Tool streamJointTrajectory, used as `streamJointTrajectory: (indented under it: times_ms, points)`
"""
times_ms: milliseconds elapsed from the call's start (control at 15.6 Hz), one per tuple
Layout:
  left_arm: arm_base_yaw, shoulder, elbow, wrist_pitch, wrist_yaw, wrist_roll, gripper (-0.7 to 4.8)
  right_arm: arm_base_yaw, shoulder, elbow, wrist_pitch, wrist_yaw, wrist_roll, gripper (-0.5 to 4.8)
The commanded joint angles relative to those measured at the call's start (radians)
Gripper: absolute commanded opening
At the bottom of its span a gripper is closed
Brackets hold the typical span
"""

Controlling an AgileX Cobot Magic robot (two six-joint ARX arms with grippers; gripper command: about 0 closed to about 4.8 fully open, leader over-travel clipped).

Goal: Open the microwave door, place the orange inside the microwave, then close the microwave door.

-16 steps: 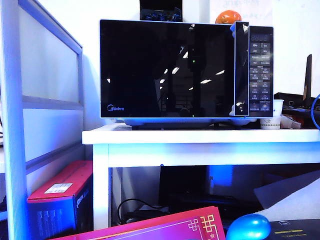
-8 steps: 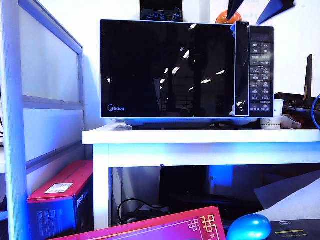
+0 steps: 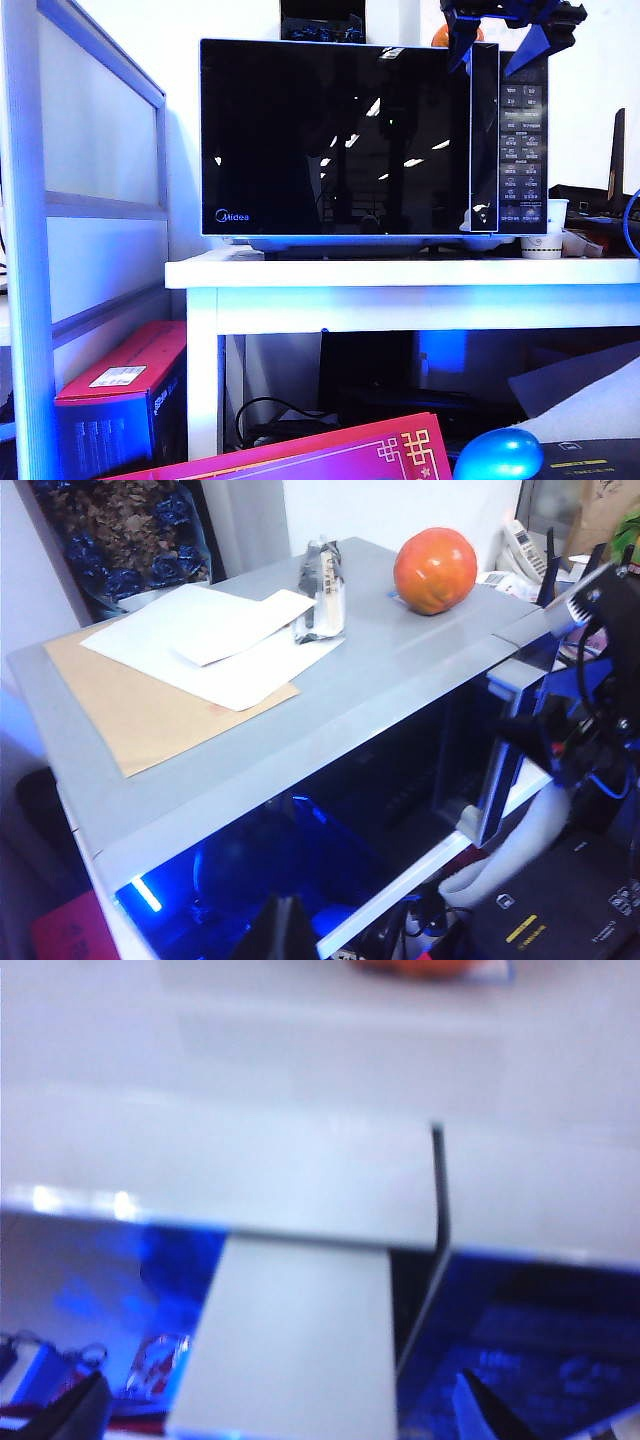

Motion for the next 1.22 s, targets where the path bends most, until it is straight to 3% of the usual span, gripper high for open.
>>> streamJointTrajectory:
  times_ms: [64, 128, 321, 385, 513, 577, 1219]
  points:
    - [-0.001, -0.002, 0.003, 0.013, 0.004, 0.004, -0.05, 0.001, 0.005, 0.003, 0.044, 0.004, 0.004, 4.19]
    - [-0.001, -0.002, 0.003, 0.013, 0.004, 0.004, -0.05, 0.001, 0.011, 0.003, 0.044, 0.003, 0.004, 3.50]
    - [-0.001, -0.002, 0.003, 0.012, 0.004, 0.004, -0.05, 0.001, 0.025, 0.003, 0.029, 0.003, 0.003, 3.01]
    - [-0.001, -0.002, 0.003, 0.012, 0.005, 0.004, -0.05, 0.001, 0.026, 0.003, 0.027, 0.002, 0.003, 2.46]
    - [-0.001, -0.002, 0.003, 0.012, 0.007, 0.004, -0.05, 0.001, 0.026, 0.003, 0.036, 0.005, 0.003, 0.77]
    - [-0.001, -0.003, 0.003, 0.012, 0.007, 0.004, -0.05, 0.001, 0.026, 0.003, 0.041, 0.026, 0.004, 0.37]
    - [-0.001, -0.003, 0.003, 0.010, 0.008, 0.004, -0.04, 0.004, -0.029, 0.012, -0.071, 0.045, 0.003, 0.39]
